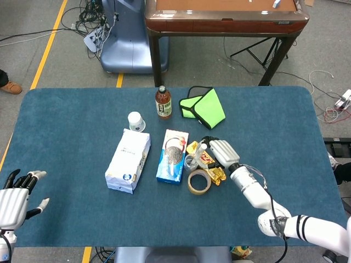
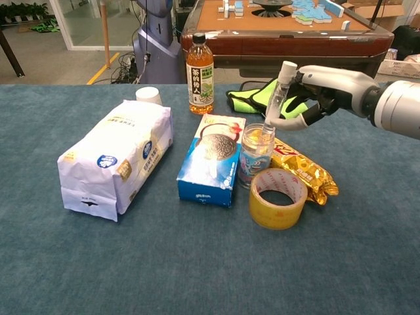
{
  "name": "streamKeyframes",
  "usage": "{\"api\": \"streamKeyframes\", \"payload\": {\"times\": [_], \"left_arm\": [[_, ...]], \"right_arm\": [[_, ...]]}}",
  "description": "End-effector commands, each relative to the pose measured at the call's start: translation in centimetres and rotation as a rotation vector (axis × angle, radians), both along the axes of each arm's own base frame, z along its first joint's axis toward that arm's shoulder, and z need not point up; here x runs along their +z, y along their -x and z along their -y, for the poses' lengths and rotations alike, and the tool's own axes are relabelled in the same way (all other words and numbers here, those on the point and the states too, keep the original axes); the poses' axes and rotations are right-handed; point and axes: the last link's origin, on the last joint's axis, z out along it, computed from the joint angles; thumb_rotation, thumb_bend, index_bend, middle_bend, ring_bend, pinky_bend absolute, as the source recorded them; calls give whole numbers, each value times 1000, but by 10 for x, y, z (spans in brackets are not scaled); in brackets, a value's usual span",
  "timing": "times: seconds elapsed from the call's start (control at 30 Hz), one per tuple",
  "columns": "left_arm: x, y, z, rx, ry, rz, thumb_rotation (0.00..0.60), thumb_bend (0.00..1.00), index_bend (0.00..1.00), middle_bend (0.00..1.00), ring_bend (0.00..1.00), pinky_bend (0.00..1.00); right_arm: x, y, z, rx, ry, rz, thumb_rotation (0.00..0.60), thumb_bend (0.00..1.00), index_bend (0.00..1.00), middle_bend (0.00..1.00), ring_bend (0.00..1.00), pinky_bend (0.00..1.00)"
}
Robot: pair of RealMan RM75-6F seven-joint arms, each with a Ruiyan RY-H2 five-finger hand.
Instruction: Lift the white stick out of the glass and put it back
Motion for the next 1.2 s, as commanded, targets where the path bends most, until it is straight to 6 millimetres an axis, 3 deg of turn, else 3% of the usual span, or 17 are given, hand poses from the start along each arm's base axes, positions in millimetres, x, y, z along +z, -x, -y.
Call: {"api": "streamKeyframes", "payload": {"times": [0.03,0.53,0.77,0.93,1.2], "left_arm": [[0,0,0,-1,-1,-1,600,239,249,253,296,80],[-2,-2,-3,-6,7,1,600,238,249,253,296,79],[-4,-4,-5,-17,13,2,600,239,249,253,296,79],[-5,-6,-7,-23,17,2,600,238,249,253,296,79],[-8,-5,-6,-22,26,5,600,238,249,253,296,80]], "right_arm": [[5,-4,0,18,19,15,600,493,600,426,204,191],[48,-22,-13,97,128,183,600,493,662,477,251,191],[72,-7,-18,83,187,170,600,494,668,483,266,191],[90,11,-19,80,275,36,600,494,668,483,268,191],[96,19,-23,25,271,-35,600,494,668,487,268,191]]}}
